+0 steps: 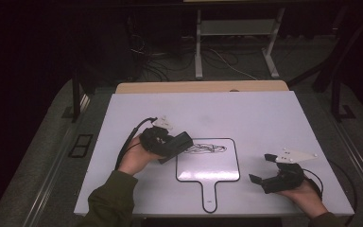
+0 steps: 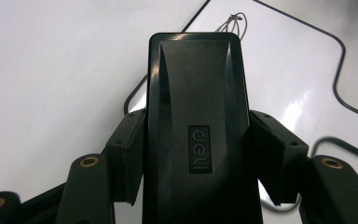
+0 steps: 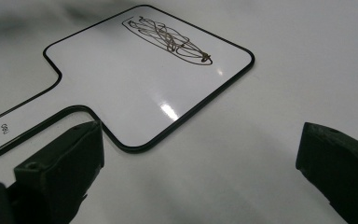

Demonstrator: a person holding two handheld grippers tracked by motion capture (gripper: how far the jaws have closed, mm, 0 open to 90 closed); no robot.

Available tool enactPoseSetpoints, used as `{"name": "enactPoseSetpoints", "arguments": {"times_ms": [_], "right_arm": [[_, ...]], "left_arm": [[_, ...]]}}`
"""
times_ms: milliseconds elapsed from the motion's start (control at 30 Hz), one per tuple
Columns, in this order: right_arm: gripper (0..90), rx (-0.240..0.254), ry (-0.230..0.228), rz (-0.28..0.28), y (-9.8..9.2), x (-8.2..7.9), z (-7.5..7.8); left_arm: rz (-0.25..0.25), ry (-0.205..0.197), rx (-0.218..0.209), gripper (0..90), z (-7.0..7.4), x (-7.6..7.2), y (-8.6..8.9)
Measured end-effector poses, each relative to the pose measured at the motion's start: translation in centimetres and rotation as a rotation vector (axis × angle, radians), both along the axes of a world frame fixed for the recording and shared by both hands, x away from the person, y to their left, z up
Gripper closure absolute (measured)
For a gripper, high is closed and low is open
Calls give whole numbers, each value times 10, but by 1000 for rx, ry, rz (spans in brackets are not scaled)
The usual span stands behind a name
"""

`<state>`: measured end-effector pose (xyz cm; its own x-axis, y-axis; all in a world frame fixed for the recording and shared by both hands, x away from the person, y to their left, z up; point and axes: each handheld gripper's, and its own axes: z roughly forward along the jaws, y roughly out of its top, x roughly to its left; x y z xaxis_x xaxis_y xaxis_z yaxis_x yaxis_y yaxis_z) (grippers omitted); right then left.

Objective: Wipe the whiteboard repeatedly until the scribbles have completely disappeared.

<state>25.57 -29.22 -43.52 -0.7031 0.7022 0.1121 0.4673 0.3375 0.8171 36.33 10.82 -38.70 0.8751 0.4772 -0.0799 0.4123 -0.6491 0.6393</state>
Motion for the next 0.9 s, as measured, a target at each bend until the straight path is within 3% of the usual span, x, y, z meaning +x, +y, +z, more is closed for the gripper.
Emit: {"name": "enactPoseSetpoints", "arguments": {"times_ms": [500,667,900], "right_arm": [[0,4,0,5,-1,0,0],[0,4,0,7,-1,0,0],[0,5,0,7,-1,0,0]], "left_arm": [[-40,25,72,391,-17,29,-43],[-53,31,104,392,-24,34,-50],[-59,27,111,399,-27,36,-54]]}}
